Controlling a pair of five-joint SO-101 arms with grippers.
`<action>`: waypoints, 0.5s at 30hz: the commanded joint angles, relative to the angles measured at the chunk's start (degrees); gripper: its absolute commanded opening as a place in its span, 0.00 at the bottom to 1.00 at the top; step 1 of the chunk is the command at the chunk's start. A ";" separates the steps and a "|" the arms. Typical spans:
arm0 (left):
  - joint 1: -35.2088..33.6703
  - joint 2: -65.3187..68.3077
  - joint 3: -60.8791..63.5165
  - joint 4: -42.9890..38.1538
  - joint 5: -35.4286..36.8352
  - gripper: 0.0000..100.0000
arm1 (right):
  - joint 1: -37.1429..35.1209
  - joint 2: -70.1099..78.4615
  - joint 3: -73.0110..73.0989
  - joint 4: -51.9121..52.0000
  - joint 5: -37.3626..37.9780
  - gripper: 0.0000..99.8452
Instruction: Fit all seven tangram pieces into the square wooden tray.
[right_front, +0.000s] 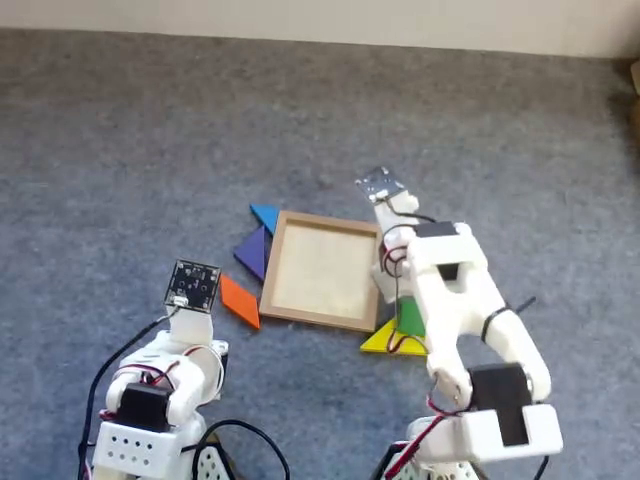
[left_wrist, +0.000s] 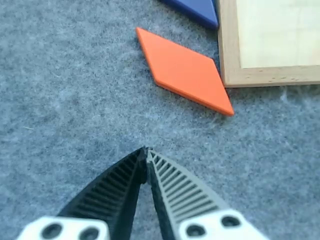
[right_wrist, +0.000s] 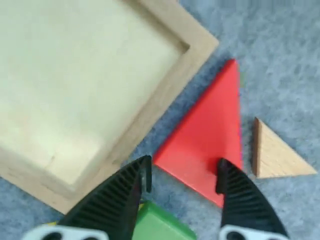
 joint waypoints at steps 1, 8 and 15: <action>-0.57 -2.51 1.10 0.35 -0.44 0.01 | 0.40 5.85 -4.00 2.95 0.53 0.28; -0.57 -2.51 1.10 0.35 -0.44 0.01 | 0.57 8.66 -9.27 5.93 0.53 0.28; -0.57 -2.51 1.10 0.35 -0.44 0.01 | 1.89 7.52 -9.45 6.11 0.62 0.28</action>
